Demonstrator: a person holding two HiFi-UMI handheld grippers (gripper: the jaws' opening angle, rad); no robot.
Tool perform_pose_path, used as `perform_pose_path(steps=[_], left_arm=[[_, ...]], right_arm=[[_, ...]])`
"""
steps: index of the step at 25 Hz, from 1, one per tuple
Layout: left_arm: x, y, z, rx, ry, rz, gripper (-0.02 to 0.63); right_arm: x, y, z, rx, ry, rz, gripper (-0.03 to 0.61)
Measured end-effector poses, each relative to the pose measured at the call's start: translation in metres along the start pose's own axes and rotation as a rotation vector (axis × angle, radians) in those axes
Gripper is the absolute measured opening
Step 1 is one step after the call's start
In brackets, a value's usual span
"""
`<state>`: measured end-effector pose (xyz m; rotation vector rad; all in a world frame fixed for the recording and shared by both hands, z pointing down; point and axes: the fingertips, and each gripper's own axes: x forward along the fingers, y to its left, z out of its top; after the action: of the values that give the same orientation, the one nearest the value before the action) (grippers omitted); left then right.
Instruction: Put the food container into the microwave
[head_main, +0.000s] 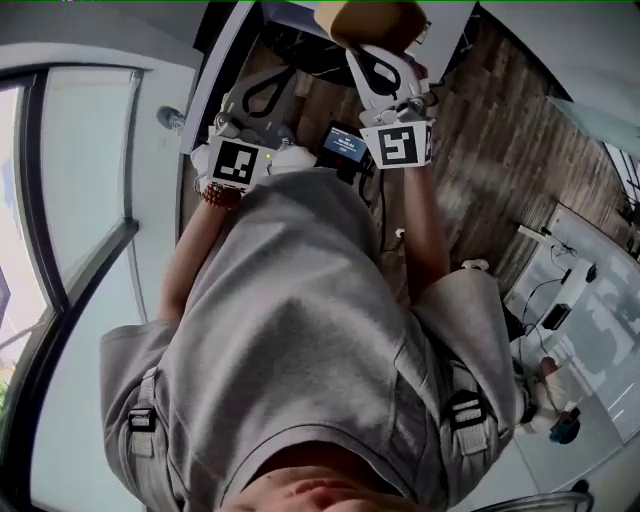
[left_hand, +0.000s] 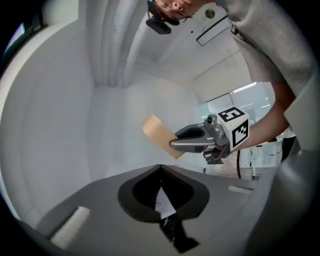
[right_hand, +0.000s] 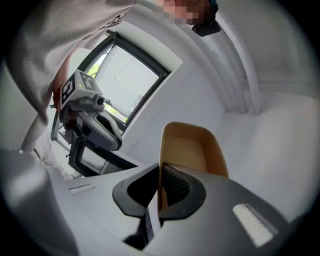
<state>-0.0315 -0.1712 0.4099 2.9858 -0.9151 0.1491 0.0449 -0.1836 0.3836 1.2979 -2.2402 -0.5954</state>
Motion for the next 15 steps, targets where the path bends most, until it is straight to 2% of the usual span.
perform_pose_path(steps=[2,7,10,15], left_arm=[[0.011,0.004,-0.008,0.025,-0.014,-0.055,0.002],[0.028,0.01,-0.002,0.027,-0.016,-0.119,0.002],[0.039,0.017,-0.003,0.045,-0.029,-0.112,0.002],[0.033,0.017,-0.012,0.033,-0.004,-0.047,0.002]], right_arm=[[-0.001,-0.006,-0.003,-0.022,0.03,-0.014,0.026],[-0.007,-0.01,-0.02,0.043,0.088,-0.037,0.025],[-0.004,-0.004,-0.031,0.016,0.109,-0.014,0.025],[-0.003,0.016,-0.039,-0.021,0.098,0.096,0.025]])
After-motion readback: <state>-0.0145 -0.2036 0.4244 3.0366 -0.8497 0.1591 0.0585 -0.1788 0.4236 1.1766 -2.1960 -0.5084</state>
